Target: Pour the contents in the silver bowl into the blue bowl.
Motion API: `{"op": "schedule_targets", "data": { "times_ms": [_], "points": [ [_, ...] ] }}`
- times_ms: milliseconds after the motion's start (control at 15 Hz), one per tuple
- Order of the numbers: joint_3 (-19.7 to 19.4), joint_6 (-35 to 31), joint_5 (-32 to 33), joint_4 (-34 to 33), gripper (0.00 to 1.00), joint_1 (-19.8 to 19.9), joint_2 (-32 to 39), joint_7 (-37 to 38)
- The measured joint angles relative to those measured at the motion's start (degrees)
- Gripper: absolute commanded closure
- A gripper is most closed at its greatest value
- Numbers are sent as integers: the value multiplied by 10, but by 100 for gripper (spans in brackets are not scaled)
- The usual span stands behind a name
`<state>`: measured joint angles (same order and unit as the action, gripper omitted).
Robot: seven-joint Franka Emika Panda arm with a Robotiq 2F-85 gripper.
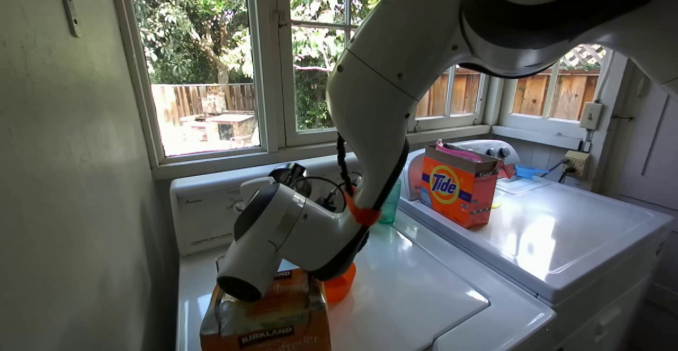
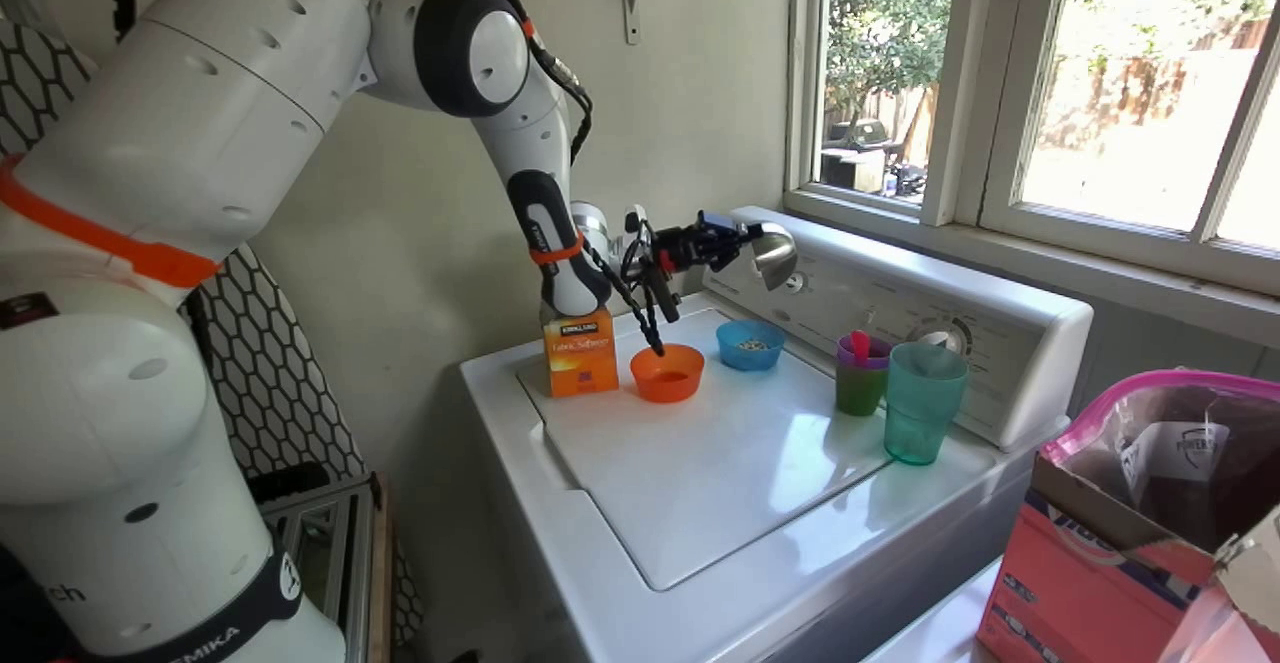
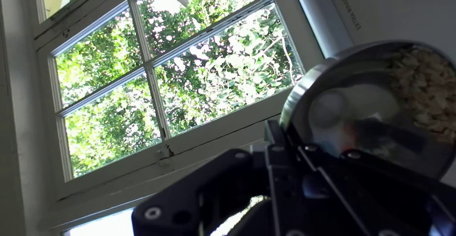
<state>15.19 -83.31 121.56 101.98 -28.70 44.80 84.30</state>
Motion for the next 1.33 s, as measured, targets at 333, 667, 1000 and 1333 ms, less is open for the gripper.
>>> {"op": "schedule_targets", "data": {
  "times_ms": [333,667,1000,1333],
  "points": [
    [0,19,0,0,99,0,0,0],
    [1,21,0,0,99,0,2,-3],
    [2,26,0,0,99,-1,3,-4],
    [2,51,9,0,99,-6,3,-3]
  ]
}}
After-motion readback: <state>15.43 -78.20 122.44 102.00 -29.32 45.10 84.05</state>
